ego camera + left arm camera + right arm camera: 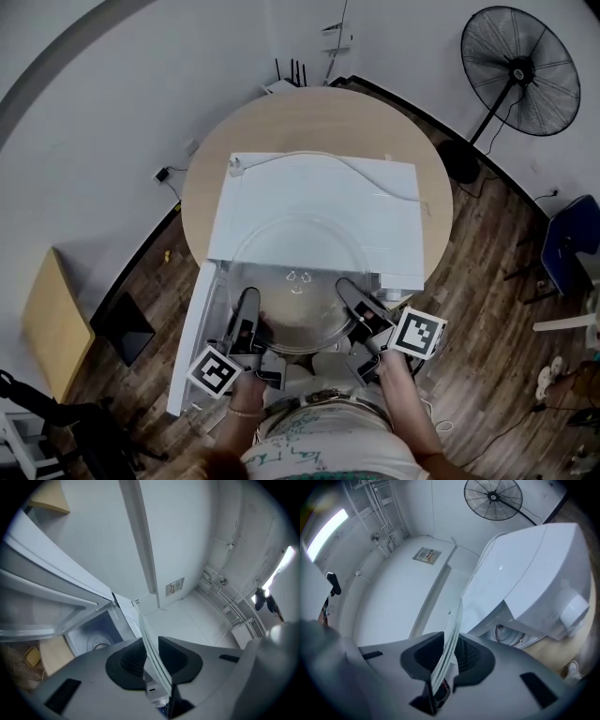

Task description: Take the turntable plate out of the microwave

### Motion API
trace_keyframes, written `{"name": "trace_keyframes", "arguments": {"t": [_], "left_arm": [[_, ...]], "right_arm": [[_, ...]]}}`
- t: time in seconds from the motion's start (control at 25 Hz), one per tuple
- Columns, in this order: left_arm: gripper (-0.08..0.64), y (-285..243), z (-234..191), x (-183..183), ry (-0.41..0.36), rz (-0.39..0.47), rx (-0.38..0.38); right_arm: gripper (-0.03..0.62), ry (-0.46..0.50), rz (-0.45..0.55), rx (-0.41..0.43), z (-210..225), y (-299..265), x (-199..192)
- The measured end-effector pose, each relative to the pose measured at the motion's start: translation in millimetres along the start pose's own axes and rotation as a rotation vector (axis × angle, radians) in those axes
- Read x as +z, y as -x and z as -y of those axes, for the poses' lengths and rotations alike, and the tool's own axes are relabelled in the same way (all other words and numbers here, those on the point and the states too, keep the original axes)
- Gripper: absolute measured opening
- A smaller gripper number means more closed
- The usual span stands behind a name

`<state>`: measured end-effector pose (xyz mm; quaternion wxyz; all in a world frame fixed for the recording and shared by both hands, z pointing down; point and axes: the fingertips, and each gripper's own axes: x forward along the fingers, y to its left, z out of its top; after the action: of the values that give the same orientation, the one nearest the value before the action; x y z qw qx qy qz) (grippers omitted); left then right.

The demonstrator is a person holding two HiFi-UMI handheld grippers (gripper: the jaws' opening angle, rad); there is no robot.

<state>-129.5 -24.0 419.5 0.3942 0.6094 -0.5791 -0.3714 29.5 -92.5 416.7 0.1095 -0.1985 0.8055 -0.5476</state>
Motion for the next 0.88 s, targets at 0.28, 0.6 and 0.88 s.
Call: {"name": "trace_keyframes", "arguments": {"t": [0.28, 0.6, 0.88], "left_arm": [[0.08, -25.6, -11.6, -1.5, 0.073, -0.043, 0.02], [0.074, -42.7, -23.7, 2.1, 0.133, -0.123, 0.051], [0.057, -55.9, -24.9, 3.7, 0.204, -0.142, 0.042]], "right_arm": [[0.072, 0.039, -0.026, -0.098, 13.9, -9.6, 7.5], [0.085, 0.047, -0.008, -0.211, 29.4, -14.6, 0.4], [0.174, 0.109, 0.005, -0.212, 32.3, -13.5, -0.6]]}}
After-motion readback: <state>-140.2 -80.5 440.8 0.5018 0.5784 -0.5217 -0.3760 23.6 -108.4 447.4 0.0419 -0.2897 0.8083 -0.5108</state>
